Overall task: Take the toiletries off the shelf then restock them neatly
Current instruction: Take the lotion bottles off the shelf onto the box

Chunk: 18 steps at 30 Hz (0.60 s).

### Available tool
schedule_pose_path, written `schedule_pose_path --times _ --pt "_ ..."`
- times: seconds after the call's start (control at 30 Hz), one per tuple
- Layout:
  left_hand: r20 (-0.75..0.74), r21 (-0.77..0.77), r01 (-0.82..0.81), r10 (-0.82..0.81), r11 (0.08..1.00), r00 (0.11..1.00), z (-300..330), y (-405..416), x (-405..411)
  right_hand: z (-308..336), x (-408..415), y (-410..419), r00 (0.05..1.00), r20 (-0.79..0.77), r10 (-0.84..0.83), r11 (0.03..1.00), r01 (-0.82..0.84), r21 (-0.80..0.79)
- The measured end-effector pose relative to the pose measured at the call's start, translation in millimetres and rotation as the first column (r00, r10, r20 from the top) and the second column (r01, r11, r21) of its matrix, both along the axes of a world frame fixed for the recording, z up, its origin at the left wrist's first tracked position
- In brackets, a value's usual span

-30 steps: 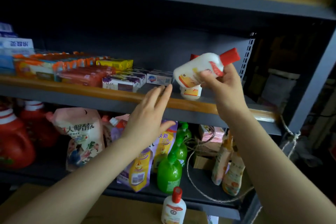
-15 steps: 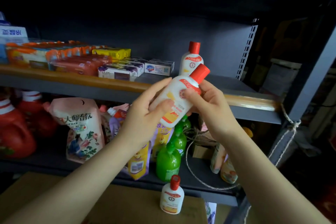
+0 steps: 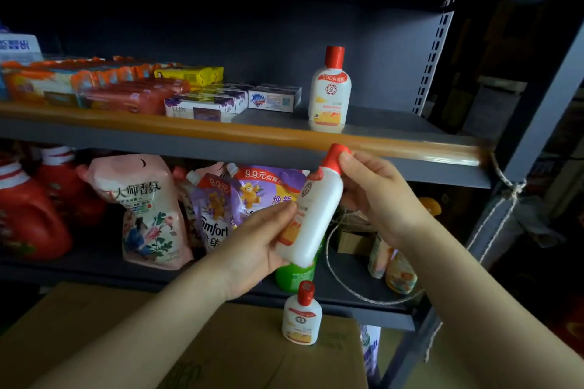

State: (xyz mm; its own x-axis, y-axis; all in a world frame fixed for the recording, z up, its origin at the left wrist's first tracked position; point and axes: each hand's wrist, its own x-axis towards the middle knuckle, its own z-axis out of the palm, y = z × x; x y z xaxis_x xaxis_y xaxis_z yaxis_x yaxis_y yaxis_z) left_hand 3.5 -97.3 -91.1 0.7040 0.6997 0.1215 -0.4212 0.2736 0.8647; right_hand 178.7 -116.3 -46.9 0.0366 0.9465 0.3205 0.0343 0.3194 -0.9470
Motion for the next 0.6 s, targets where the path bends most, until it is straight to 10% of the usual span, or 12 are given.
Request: schedule_pose_path --times 0.2,0.47,0.6 --pt "-0.189 0.109 0.016 0.005 0.994 0.982 10.6 -28.4 -1.6 -32.2 6.7 -5.0 0.953 -0.219 0.208 0.919 -0.267 -0.289" --pt "-0.453 0.305 -0.109 0.245 0.946 0.857 -17.2 -14.7 0.6 -54.1 -0.4 -4.0 0.976 -0.168 0.141 0.892 -0.199 -0.405" --pt "-0.597 0.524 0.042 0.332 0.85 0.73 -52.9 -5.8 -7.4 -66.4 0.8 -12.5 0.976 0.179 0.122 0.944 -0.058 -0.326"
